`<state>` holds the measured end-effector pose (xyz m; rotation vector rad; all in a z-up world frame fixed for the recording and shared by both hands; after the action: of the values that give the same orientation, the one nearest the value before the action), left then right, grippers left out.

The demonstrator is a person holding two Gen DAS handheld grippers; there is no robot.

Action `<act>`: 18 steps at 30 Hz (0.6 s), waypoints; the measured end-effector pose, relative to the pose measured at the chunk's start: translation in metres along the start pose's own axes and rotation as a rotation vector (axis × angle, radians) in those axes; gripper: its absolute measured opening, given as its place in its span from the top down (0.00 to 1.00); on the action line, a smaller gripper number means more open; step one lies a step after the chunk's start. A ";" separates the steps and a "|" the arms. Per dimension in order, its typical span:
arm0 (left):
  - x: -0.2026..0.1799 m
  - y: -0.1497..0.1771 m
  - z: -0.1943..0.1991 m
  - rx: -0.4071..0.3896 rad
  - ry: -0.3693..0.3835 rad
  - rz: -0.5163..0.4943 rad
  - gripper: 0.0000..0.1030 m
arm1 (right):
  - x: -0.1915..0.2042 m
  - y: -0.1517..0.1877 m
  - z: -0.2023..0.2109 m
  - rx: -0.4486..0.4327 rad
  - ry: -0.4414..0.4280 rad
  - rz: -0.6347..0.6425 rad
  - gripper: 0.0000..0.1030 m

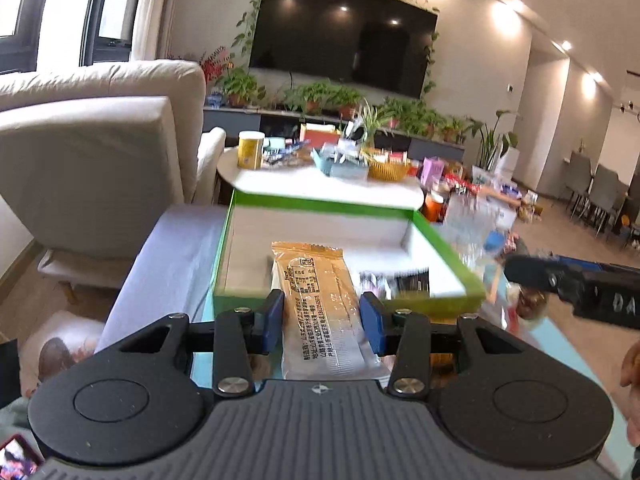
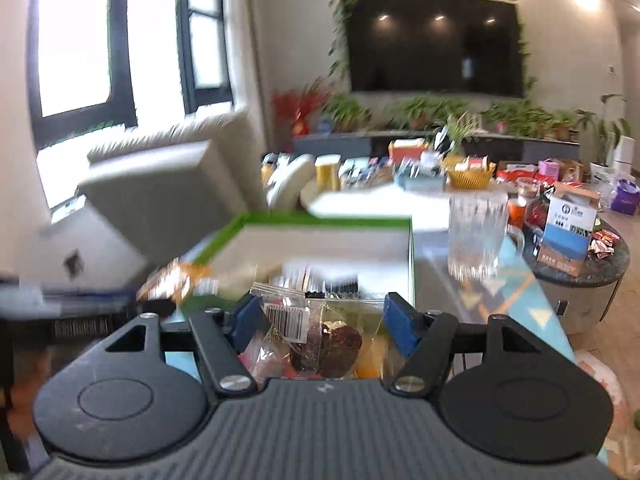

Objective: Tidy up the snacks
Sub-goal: 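Carry the wafer pack and clear candy bag into the green box, open both tools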

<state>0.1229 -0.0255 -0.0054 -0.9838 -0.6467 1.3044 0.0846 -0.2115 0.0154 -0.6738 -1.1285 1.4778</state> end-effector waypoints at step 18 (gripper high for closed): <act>0.005 -0.035 -0.116 0.021 -0.059 0.049 0.62 | -0.022 -0.011 -0.105 0.071 0.085 -0.078 0.44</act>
<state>0.2400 -0.0458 -0.0298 -0.9518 -0.6558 1.3855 0.1869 -0.2037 -0.0187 -0.6305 -1.0221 1.4031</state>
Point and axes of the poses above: each gripper's, at about its wrist camera, not at the fingertips, and z roughly against the way its jaws point, x to its left, y to its underside, the point moved 7 cm from there along -z, roughly the way its jaws point, and after that the axes turned 5 degrees about -y, right-handed, at the moved point
